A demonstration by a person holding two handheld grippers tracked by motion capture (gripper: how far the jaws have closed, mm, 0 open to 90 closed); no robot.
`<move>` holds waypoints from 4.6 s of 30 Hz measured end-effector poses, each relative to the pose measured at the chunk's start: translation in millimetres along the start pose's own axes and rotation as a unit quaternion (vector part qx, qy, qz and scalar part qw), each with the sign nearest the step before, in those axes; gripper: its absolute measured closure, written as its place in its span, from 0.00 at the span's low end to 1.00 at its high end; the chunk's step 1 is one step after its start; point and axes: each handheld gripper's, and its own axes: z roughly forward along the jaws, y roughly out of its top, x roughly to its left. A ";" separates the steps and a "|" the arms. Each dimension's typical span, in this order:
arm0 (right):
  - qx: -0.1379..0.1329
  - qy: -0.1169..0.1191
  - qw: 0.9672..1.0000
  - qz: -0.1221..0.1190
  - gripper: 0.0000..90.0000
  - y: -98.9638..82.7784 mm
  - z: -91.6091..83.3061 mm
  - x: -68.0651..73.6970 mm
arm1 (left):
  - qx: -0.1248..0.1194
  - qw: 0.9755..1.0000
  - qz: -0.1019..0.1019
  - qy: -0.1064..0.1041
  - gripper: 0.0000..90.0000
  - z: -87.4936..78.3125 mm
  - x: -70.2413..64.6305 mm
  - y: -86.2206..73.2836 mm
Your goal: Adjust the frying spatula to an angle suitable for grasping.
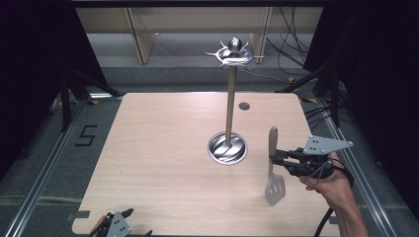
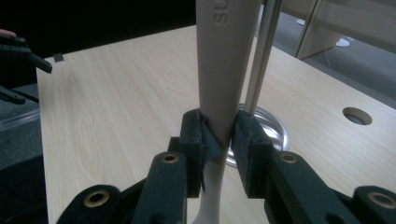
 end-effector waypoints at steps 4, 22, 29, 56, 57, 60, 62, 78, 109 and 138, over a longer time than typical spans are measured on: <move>-0.010 0.008 1.000 0.002 0.83 0.4 0.3 -1.1 | 0.004 1.000 0.003 0.004 0.17 -0.4 0.4 -0.3; -0.039 0.015 0.999 0.005 0.83 22.2 9.4 4.2 | -0.002 1.000 -0.011 0.004 0.17 -0.1 -2.5 -0.6; -0.048 0.009 0.999 -0.002 0.83 34.7 16.7 3.2 | -0.005 1.000 -0.002 0.000 0.17 1.2 -1.4 -0.6; -0.058 -0.005 0.998 -0.014 0.83 84.1 37.6 -2.4 | 0.002 1.000 0.000 0.002 0.17 -0.5 -0.6 -0.4; -0.055 -0.004 0.998 -0.009 0.83 86.2 36.9 -2.1 | -0.001 1.000 -0.004 0.002 0.17 -0.5 -1.2 -0.5; -0.060 -0.007 0.998 -0.008 0.83 92.0 36.3 -3.5 | -0.006 1.000 -0.009 0.000 0.17 0.3 -2.2 -0.4; -0.060 -0.006 0.998 -0.005 0.83 95.9 35.8 -4.5 | -0.003 1.000 -0.005 0.004 0.17 0.0 -1.7 -0.5; -0.054 -0.021 0.998 -0.005 0.83 120.5 45.1 -16.5 | -0.004 1.000 -0.010 0.003 0.17 0.4 -2.8 -0.3; -0.022 -0.029 0.999 0.003 0.83 142.9 64.2 -30.7 | -0.005 1.000 -0.002 -0.001 0.17 0.3 -1.8 -0.2; -0.051 -0.030 0.998 0.025 0.73 130.8 50.5 -25.6 | 0.001 1.000 0.001 0.000 0.17 -0.3 -1.9 -0.3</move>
